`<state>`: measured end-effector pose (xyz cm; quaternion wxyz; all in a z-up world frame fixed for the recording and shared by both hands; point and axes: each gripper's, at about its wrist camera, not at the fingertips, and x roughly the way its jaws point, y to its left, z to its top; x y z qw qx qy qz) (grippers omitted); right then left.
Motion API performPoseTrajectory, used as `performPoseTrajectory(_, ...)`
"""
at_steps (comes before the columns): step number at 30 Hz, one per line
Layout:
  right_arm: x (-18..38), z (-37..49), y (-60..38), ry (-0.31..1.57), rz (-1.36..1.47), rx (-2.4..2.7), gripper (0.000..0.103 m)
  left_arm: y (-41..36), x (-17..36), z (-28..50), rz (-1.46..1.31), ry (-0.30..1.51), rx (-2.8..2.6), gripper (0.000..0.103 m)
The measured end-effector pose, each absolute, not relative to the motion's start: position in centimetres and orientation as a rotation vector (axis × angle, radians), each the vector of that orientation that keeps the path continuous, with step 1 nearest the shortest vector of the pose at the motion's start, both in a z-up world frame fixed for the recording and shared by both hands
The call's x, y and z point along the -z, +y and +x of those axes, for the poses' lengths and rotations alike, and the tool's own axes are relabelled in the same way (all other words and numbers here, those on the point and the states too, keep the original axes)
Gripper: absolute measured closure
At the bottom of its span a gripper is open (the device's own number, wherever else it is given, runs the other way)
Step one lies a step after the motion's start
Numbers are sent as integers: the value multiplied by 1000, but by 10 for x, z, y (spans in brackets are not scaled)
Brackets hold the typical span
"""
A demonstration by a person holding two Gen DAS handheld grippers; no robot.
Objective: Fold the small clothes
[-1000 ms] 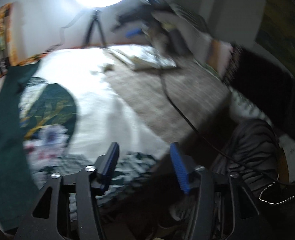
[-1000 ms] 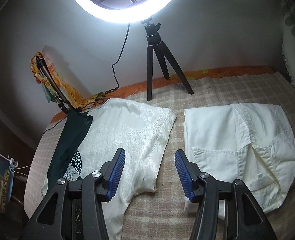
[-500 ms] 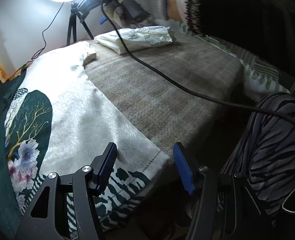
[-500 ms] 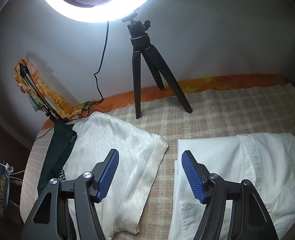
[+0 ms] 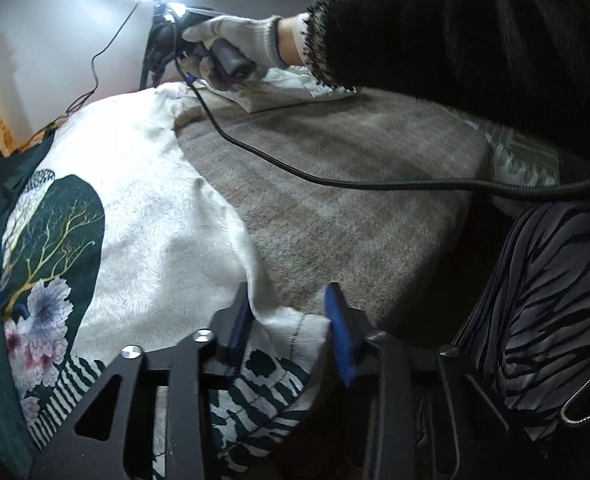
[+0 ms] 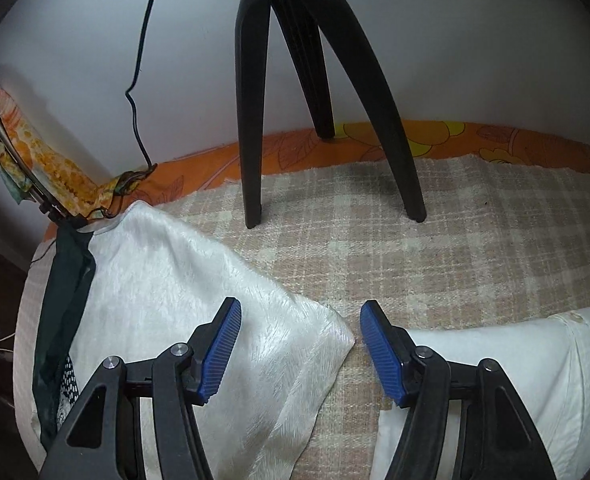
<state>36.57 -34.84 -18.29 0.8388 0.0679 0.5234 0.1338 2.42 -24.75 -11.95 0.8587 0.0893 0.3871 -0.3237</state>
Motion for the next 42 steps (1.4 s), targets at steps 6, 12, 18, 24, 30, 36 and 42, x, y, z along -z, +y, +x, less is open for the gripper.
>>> performPoseTrajectory(6,192,367,-338,1118,77,-261,41,-231,122,34,50,826,685,95)
performPoseTrajectory(12,189,365,-328,1114,-5,-261,75,-225,121,35,-27,825,688,99)
performPoseTrajectory(18,175,364,-322,1090,-6,-278,100,-214,121,34,-103,811,682,100)
performPoseTrajectory(24,155,368,-313,1074,-2,-242,101,-202,122,32,-157,796,670,100)
performPoseTrajectory(30,133,368,-291,1061,-34,-215,101,-189,119,31,-197,770,644,100)
performPoseTrajectory(36,112,365,-253,1039,-111,-196,101,-171,121,28,-245,752,610,100)
performPoseTrajectory(42,99,358,-197,1014,-209,-214,101,-144,123,22,-289,743,569,101)
